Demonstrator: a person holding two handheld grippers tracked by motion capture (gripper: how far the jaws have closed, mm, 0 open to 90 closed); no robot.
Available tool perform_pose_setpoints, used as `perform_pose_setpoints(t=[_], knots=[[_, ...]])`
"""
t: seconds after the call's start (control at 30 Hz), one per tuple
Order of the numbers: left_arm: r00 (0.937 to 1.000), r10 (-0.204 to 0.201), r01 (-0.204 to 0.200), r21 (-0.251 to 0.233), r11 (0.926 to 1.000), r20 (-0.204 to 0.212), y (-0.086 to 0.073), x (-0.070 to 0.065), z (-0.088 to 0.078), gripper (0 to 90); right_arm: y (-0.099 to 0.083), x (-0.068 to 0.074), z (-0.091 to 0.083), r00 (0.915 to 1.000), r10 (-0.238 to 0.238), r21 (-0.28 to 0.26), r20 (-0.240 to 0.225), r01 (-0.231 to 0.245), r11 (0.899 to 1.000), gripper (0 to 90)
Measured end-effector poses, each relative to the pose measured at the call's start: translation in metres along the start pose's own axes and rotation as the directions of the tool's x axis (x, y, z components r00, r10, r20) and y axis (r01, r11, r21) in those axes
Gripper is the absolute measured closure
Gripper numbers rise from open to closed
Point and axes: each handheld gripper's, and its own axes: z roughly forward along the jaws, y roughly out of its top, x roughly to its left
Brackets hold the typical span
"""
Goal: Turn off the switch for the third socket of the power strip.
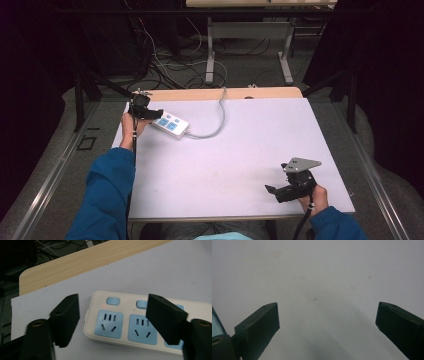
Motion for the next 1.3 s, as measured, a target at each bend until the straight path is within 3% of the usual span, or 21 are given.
perform_pose_setpoints(t=[0.07, 0.1, 0.23, 0.27, 0.3, 0.57, 0.97, 1.3], knots=[[0.9999, -0.008, 0.009, -0.013, 0.9999, 0.012, -0.001, 0.001, 0.001, 31.5, 0.000, 0.000, 0.000, 1.0000, -0.003, 0.002, 0.001, 0.003, 1.000, 4.5], [0.9999, -0.009, 0.009, -0.010, 0.9999, 0.006, -0.001, 0.001, 0.002, 39.0, 0.000, 0.000, 0.000, 1.0000, -0.001, 0.001, 0.003, 0.001, 1.000, 4.5], [0.9998, -0.019, 0.019, -0.028, 0.9994, 0.002, -0.002, 0.002, 0.004, 53.2, 0.000, 0.000, 0.000, 1.0000, 0.002, -0.001, 0.005, -0.002, 1.000, 4.6], [0.9997, -0.024, 0.024, -0.034, 0.9991, 0.008, -0.002, 0.003, 0.004, 53.2, 0.000, 0.000, 0.000, 1.0000, 0.002, -0.001, 0.005, -0.002, 1.000, 4.6], [0.9997, -0.023, 0.024, -0.034, 0.9991, 0.008, -0.002, 0.003, 0.005, 60.5, 0.000, 0.000, 0.000, 1.0000, 0.002, -0.001, 0.005, -0.002, 1.000, 4.5], [0.9998, -0.018, 0.019, -0.047, 0.9987, 0.006, -0.002, 0.002, 0.009, 87.3, 0.000, 0.000, 0.000, 1.0000, -0.001, 0.000, 0.002, 0.001, 1.000, 4.6], [0.9995, -0.023, 0.024, -0.045, 0.9987, 0.020, -0.004, 0.002, 0.023, 90.0, 0.001, -0.001, 0.002, 0.9998, -0.021, -0.004, 0.002, 0.021, 1.000, 4.6], [0.9997, -0.012, 0.013, -0.042, 0.9990, 0.020, -0.004, 0.000, 0.033, 90.0, 0.001, -0.001, 0.002, 1.0000, -0.004, 0.002, -0.006, 0.004, 1.000, 4.7]])
